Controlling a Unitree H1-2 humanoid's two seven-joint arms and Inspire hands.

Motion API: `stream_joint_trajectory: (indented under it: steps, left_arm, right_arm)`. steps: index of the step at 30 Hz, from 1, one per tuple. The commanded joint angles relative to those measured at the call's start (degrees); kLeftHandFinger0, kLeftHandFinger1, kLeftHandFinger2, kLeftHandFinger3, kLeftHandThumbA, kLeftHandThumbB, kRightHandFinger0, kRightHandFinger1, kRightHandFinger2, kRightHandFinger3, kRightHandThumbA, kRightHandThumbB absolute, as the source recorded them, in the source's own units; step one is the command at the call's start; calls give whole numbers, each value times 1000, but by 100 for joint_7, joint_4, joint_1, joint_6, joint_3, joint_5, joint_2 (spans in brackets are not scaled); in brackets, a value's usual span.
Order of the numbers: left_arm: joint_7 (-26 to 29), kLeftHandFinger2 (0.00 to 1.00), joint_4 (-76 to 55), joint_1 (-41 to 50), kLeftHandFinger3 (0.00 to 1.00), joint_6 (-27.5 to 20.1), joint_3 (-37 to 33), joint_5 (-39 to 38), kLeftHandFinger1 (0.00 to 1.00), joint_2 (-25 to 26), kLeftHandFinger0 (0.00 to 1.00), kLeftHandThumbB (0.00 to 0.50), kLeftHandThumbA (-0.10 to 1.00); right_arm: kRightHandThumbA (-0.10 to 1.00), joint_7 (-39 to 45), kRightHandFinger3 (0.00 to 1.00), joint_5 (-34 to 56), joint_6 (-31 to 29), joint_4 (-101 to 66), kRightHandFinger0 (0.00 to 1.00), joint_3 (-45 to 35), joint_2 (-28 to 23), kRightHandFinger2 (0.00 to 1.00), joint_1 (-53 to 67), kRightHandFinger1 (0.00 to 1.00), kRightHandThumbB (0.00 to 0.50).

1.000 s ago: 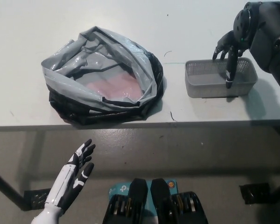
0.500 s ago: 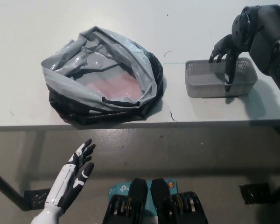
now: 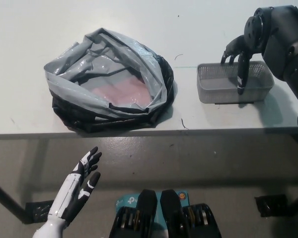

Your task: Use the right hand to pick up a small rectangular container and put it into a plastic bag and lift the bag

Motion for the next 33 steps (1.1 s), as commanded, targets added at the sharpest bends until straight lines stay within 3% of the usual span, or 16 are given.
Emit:
stream_joint_trajectory:
  steps: [1, 6, 13, 22, 25, 32, 33]
  left_arm:
    - [-66, 1000, -197, -115, 1000, -62, 10, 2, 1000, 72, 1000, 284, 915]
    - [-60, 1000, -208, -69, 1000, -71, 2, -10, 1000, 50, 1000, 284, 907]
    - [-70, 1000, -150, -87, 1000, -146, -6, -21, 1000, 53, 1000, 285, 906]
    - [-60, 1000, -215, 48, 1000, -101, -28, -14, 1000, 23, 1000, 295, 903]
    - [-66, 1000, -180, 36, 1000, -169, -37, 7, 1000, 52, 1000, 286, 908]
    - [-80, 1000, -234, 43, 1000, -133, -35, -26, 1000, 63, 1000, 285, 904]
    - [-86, 1000, -237, 44, 1000, -111, -33, -46, 1000, 59, 1000, 291, 901]
  right_arm:
    - [1000, -226, 1000, -67, 212, -121, 1000, -58, -99, 1000, -493, 1000, 500]
    - [1000, -230, 1000, -45, 365, -111, 1000, -96, -114, 1000, -434, 1000, 500]
    - [1000, -219, 1000, -147, -45, -120, 1000, 41, -145, 1000, -352, 1000, 500]
    - [1000, -186, 1000, -91, 278, -94, 1000, -71, -122, 1000, -285, 1000, 500]
    - [1000, -68, 1000, -95, 72, -125, 1000, -43, -155, 1000, -259, 1000, 457]
    - [1000, -330, 1000, -198, -55, -186, 1000, 29, -145, 1000, -140, 1000, 487]
    - [1000, -283, 1000, -117, 13, -159, 1000, -50, -133, 1000, -138, 1000, 467]
